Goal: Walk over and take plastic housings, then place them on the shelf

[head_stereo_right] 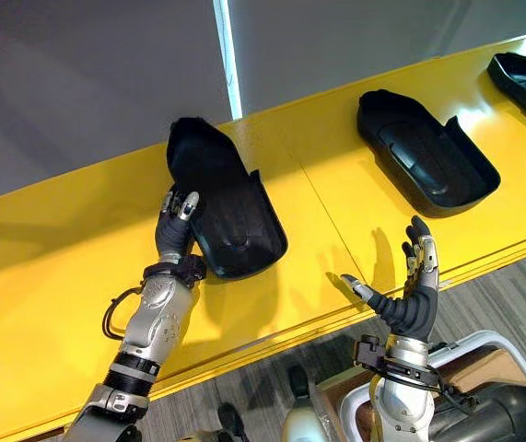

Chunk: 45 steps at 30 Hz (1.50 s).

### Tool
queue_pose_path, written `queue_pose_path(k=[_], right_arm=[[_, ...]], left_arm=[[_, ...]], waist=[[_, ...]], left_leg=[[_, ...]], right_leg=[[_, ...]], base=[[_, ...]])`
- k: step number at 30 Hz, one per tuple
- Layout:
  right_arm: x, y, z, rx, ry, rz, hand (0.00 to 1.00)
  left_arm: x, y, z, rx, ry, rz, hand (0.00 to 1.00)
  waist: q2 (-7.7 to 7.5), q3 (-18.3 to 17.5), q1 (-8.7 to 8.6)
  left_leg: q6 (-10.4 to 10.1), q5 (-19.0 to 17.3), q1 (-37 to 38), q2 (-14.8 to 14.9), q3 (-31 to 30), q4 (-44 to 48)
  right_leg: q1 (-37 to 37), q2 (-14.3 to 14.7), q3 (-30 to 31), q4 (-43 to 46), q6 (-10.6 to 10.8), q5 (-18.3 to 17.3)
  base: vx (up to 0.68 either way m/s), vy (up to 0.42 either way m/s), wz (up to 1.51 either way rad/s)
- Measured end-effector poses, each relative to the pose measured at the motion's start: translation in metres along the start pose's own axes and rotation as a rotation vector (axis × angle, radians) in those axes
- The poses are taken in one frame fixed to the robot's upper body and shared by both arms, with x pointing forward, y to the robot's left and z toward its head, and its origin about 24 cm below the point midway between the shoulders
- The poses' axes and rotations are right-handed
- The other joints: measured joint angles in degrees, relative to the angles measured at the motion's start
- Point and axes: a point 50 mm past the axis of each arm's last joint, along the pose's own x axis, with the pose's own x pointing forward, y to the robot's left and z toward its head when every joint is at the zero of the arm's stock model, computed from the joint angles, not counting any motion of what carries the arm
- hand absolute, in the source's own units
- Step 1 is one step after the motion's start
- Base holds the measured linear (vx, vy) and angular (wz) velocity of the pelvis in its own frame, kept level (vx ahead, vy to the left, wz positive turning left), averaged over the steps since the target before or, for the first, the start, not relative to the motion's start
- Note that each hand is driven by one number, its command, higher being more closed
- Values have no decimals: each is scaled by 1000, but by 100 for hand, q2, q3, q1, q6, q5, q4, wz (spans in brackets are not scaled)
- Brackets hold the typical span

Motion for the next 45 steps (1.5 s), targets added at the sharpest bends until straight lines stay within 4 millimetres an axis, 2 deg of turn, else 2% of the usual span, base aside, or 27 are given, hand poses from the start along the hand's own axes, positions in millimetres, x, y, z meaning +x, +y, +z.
queue_pose_path(k=[6, 11, 13, 18, 21, 26, 27, 32, 37, 40, 42, 45], right_arm=[[-2, -1, -1, -5, 8, 7, 0], [-4, 1, -2, 12, 22, 19, 0], [-5, 2, -2, 24, 28, 26, 0], [-11, 4, -5, 41, 56, 32, 0], [-11, 5, -5, 49, 59, 38, 0], [-11, 6, -5, 72, 59, 63, 0], [-11, 6, -5, 78, 58, 68, 100], [-12, 13, -6, 156, 66, 135, 100], [-16, 35, -2, 255, 51, 319, 100], [-24, 50, -3, 338, 66, 425, 100], [-32, 59, -13, 379, 118, 473, 100], [-41, 66, -29, 386, 196, 491, 100]], left_arm=[[-13, 11, -3, 33, 9, 6, 0], [-19, 19, -5, 132, 41, -74, 0], [-18, 20, 2, 226, 16, -98, 0], [-10, 15, 25, 415, -104, -62, 0], [-9, 6, 40, 441, -182, -52, 0], [-10, -4, 53, 419, -248, -49, 0], [-11, -5, 55, 416, -260, -52, 0], [-13, -14, 76, 394, -364, -42, 0], [-30, -16, 97, 356, -506, -21, 0], [-54, 0, 93, 337, -529, 10, 0], [-74, 17, 81, 344, -488, 62, 0], [-99, 38, 68, 382, -424, 153, 0]], waist=[[1, -36, 66], [-15, -226, 71], [-27, -274, 134], [-58, -445, 136], [-90, -547, 135], [-97, -657, 139], [-97, -666, 138], [-110, -783, 140], [-154, -875, 146], [-161, -936, 156], [-176, -959, 263], [-211, -980, 324]], left_leg=[[-10, 55, 164, -33, -19, -179], [-32, 106, 182, -44, -151, -251], [-37, 132, 236, -55, -156, -306], [-5, 187, 254, -108, -280, -373], [14, 203, 258, -140, -283, -389], [14, 261, 396, -186, -290, -524], [13, 280, 420, -193, -290, -562], [14, 431, 516, -246, -303, -843], [-5, 552, 589, -249, -332, -1075], [-21, 622, 623, -246, -389, -1216], [-17, 667, 664, -250, -412, -1326], [-10, 676, 654, -256, -480, -1359]], right_leg=[[140, -7, -29, -82, -2, -2], [200, -13, -190, -103, -2, -2], [239, -16, -200, -105, -2, -2], [293, -61, -316, -110, -5, -3], [294, -90, -318, -110, -5, -3], [383, -113, -328, -115, -12, -8], [392, -114, -328, -116, -13, -9], [395, -130, -339, -165, -19, -13], [397, -103, -395, -196, -19, -13], [397, -81, -476, -200, -23, -16], [398, -70, -497, -202, -24, -18], [413, -80, -614, -203, -22, -25]], base=[[8, -4, 4], [10, -13, 14], [-4, -5, 2], [-13, -6, 11], [-4, 0, 1], [0, 0, 0], [0, 0, 0], [-6, -1, 1], [2, -5, 3], [5, -4, 9], [-8, 0, 5], [-18, 2, 12]])
